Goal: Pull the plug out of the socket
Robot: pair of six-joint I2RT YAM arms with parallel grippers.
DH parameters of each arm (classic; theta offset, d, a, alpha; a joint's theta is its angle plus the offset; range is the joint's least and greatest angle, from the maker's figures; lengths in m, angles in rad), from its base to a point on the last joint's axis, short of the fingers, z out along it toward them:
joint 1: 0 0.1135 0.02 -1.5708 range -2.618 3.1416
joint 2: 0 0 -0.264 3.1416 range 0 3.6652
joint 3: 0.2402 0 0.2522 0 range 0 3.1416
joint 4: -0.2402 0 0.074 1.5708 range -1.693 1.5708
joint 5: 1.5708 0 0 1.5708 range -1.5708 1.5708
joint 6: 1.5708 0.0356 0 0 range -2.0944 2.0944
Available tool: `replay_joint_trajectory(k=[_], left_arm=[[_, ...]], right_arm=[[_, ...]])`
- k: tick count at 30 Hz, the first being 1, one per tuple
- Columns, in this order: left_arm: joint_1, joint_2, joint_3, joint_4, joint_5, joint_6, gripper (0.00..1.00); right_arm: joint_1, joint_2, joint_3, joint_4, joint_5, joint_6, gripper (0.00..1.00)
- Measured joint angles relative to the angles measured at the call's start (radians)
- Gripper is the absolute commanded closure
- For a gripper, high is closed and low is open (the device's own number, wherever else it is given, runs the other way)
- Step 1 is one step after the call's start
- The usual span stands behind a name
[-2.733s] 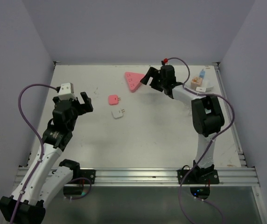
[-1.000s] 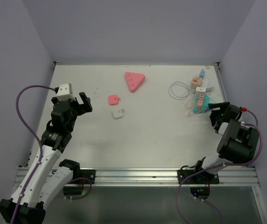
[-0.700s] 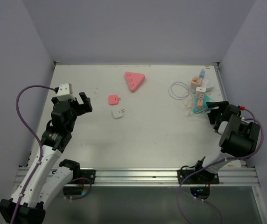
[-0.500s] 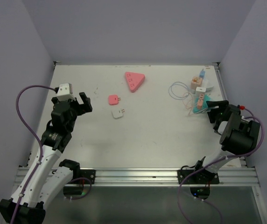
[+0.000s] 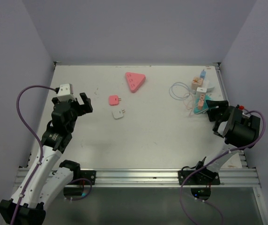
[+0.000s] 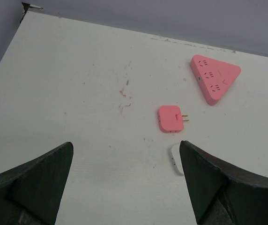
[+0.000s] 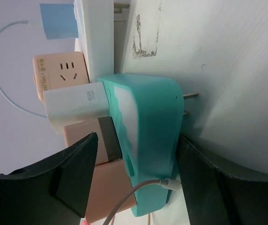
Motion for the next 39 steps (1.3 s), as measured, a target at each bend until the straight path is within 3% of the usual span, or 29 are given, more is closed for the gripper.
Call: replay_joint_trajectory(k=[3,6,15,22,31,39], left_arm=[[0.000,0.000,0.000,0.000,0.000,0.000,0.01],[0.000,0.000,0.000,0.000,0.000,0.000,0.02],[0.000,0.000,0.000,0.000,0.000,0.000,0.02],[0.000,0.000,0.000,0.000,0.001,0.000,0.02],[0.000,0.000,0.000,0.000,0.012,0.000,0.02],[0.000,0.032,0.000,0.005,0.084,-0.013,0.01]], right_arm=[[0.000,0.009,0.000,0.013,-0.002,0.000,0.33],[0.000,0.013,0.000,0.011,-0.002,-0.003,0.43],[0.000,0.025,-0.002,0.027,-0.030,-0.004,0.79],[0.000,-0.140,-0.038,-0.095,-0.026,-0.053,1.00],[0.029,-0.467,-0.043,-0.399,0.028,-0.206,1.00],[0.305,-0.603,-0.014,-0.626,0.108,-0.356,1.00]])
